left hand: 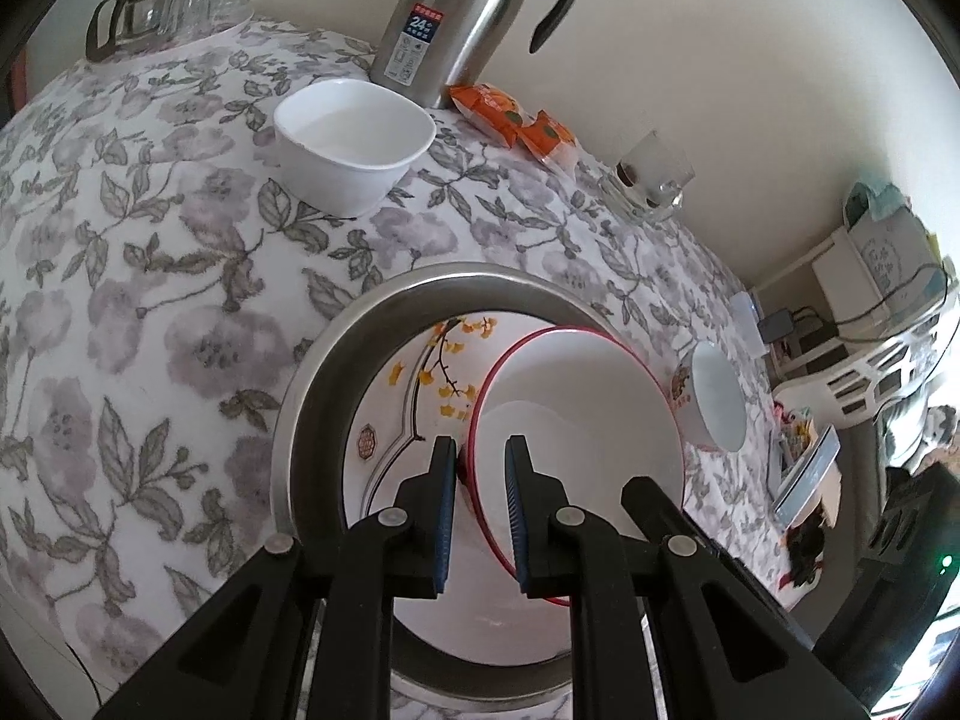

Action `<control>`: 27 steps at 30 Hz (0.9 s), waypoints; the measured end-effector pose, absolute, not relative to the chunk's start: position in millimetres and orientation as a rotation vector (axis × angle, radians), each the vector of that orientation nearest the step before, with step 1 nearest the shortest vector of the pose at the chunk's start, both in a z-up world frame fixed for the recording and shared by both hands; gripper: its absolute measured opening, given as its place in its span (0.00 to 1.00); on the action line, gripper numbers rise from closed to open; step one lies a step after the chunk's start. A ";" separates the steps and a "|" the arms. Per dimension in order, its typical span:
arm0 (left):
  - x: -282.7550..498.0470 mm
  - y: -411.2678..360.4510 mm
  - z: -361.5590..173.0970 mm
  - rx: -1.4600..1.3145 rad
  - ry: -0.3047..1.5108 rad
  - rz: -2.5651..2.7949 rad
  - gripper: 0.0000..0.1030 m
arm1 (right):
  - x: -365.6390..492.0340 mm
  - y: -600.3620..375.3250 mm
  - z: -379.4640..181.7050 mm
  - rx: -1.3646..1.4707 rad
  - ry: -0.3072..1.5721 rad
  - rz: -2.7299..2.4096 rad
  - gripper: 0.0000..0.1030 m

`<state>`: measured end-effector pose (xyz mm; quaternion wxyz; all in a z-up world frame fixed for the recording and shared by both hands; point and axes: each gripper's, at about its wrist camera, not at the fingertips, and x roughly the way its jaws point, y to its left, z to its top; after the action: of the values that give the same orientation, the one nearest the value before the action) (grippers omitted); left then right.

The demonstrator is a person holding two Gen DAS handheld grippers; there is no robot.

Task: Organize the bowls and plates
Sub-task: 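Lower the red-rimmed bowl into the basin onto the plate with both tools, then open both tools to release the red-rimmed bowl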

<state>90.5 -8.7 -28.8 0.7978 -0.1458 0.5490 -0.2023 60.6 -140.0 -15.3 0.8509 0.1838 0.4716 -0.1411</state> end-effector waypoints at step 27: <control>93.4 -4.1 -25.4 -0.394 1.158 -0.439 0.29 | 61.0 -143.7 -14.0 0.409 0.970 -0.304 0.18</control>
<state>93.4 -4.1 -25.4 0.7961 -0.1834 0.5393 -0.2045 61.0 -143.7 -14.0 0.8536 0.1946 0.4611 -0.1446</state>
